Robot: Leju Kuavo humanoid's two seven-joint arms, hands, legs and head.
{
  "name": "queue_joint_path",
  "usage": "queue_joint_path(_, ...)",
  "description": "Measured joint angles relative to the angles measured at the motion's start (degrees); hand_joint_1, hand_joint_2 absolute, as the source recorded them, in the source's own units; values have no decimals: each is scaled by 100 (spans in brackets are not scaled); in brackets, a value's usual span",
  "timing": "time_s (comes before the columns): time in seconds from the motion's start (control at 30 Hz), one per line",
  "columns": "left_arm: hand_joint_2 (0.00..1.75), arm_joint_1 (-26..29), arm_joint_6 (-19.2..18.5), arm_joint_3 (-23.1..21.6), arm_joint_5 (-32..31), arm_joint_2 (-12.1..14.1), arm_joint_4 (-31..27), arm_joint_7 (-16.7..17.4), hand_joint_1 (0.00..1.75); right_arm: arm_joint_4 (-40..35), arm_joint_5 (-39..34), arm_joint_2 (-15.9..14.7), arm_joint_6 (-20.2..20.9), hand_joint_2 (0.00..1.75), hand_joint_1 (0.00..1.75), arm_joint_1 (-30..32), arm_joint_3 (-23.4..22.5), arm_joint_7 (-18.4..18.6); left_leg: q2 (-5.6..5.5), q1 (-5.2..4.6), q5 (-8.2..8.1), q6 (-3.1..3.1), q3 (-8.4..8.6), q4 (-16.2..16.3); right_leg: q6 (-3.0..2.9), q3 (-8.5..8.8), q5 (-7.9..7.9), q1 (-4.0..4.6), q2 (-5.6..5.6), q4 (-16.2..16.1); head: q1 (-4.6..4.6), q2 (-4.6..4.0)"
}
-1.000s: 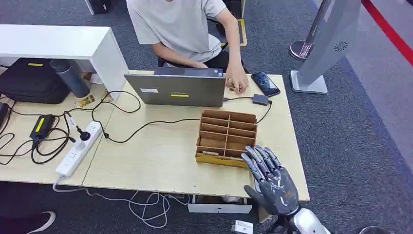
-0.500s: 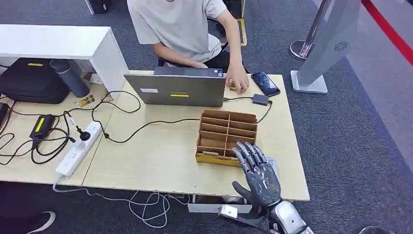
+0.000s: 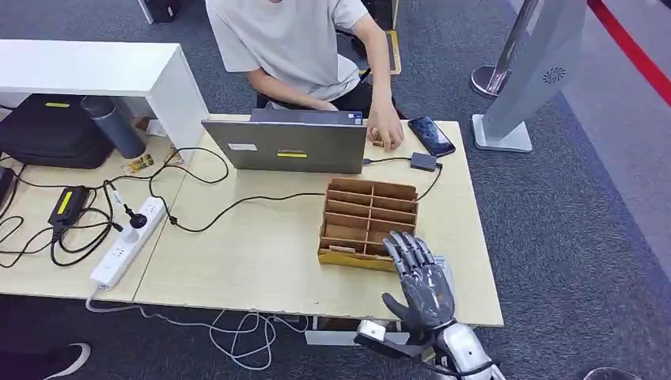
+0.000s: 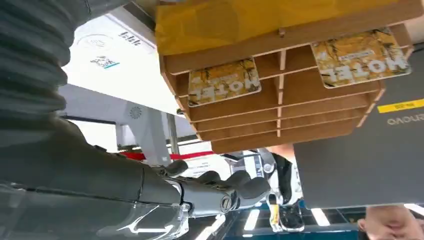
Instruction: Pass the card to the sensor for recognition and then transmit it.
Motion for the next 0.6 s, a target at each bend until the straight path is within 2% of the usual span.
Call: queue_joint_path(0.6, 175, -2, -9, 0, -188, 0, 0, 37, 0, 452, 124, 291, -4, 175, 0, -210, -638, -118, 0, 0, 1, 0, 1, 0, 0, 0, 1, 0, 0, 0, 0, 0)
